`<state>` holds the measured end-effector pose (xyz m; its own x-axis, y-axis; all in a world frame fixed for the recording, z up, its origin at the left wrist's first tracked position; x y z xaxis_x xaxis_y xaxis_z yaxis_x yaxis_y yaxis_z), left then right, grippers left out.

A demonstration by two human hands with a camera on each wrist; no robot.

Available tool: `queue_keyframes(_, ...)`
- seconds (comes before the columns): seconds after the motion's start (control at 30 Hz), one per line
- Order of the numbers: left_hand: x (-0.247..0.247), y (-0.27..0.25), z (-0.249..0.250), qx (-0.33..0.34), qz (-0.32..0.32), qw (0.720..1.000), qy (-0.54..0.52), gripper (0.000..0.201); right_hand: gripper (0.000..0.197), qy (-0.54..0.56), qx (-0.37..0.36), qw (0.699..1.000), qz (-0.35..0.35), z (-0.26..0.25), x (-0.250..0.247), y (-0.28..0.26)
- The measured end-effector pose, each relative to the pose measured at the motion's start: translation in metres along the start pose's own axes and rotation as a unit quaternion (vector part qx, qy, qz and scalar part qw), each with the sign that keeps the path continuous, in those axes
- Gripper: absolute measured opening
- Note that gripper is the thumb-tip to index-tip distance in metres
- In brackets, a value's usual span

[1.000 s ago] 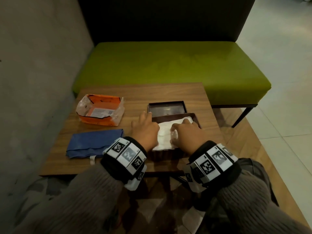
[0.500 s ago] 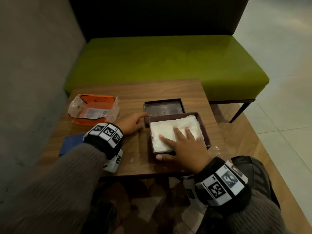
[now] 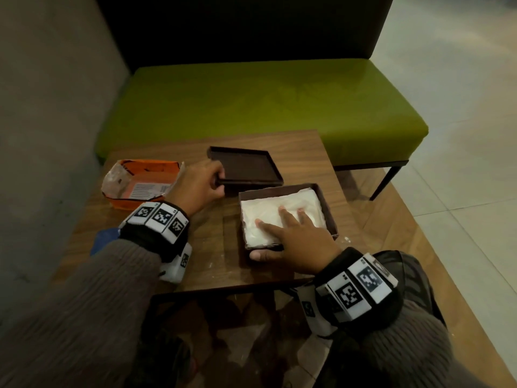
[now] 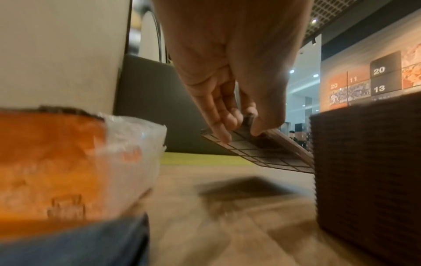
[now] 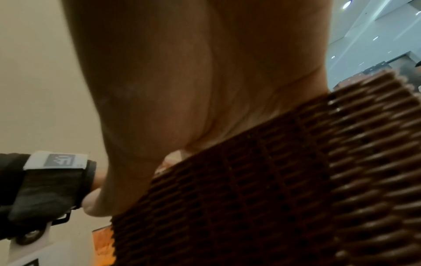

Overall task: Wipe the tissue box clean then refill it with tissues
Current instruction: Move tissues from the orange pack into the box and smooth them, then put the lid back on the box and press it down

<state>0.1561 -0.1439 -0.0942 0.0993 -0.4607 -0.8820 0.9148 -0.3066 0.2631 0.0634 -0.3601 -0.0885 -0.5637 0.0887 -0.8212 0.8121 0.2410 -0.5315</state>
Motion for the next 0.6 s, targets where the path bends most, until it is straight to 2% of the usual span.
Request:
queue_keyframes(0.07,-0.020,0.001,0.003,0.005,0.068,0.998,-0.015,0.018,0.081,0.042,-0.005,0.999,0.016,0.001,-0.006,-0.005)
queue_keyframes(0.17,-0.056,-0.002,0.013,0.010,0.196,0.979,-0.057,0.018,0.081,0.133,-0.019,0.986,0.099,0.004,-0.012,-0.012)
queue_keyframes(0.23,-0.075,-0.007,0.026,0.022,0.266,0.957,-0.117,0.020,0.083,0.206,-0.033,0.960,0.186,0.006,-0.019,-0.017)
queue_keyframes(0.3,-0.086,-0.014,0.044,0.021,0.297,0.931,-0.212,0.024,0.078,0.300,-0.043,0.913,0.274,0.010,-0.027,-0.023)
queue_keyframes(0.4,-0.084,-0.025,0.073,-0.006,0.290,0.883,-0.368,0.017,0.067,0.430,-0.055,0.821,0.371,0.016,-0.039,-0.032)
queue_keyframes(0.47,-0.073,-0.029,0.081,-0.041,0.259,0.862,-0.434,0.010,0.054,0.468,-0.059,0.781,0.409,0.021,-0.042,-0.037)
queue_keyframes(0.53,-0.055,-0.032,0.081,-0.094,0.215,0.845,-0.480,0.016,0.033,0.477,-0.039,0.767,0.427,0.028,-0.039,-0.038)
queue_keyframes(0.6,-0.039,-0.034,0.082,-0.150,0.178,0.827,-0.512,0.016,0.029,0.481,0.007,0.773,0.414,0.037,-0.035,-0.035)
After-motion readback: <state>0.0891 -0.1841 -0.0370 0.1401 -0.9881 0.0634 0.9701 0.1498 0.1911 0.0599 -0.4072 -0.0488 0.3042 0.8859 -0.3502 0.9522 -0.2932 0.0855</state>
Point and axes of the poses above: each hand's wrist, its own y-axis towards the middle knuckle, its own x-axis out of the palm, z = x × y, the point moved 1 cm from there along y, towards the middle knuckle, and after that the axes turned 5 degrees about x, right-handed, at the moved point
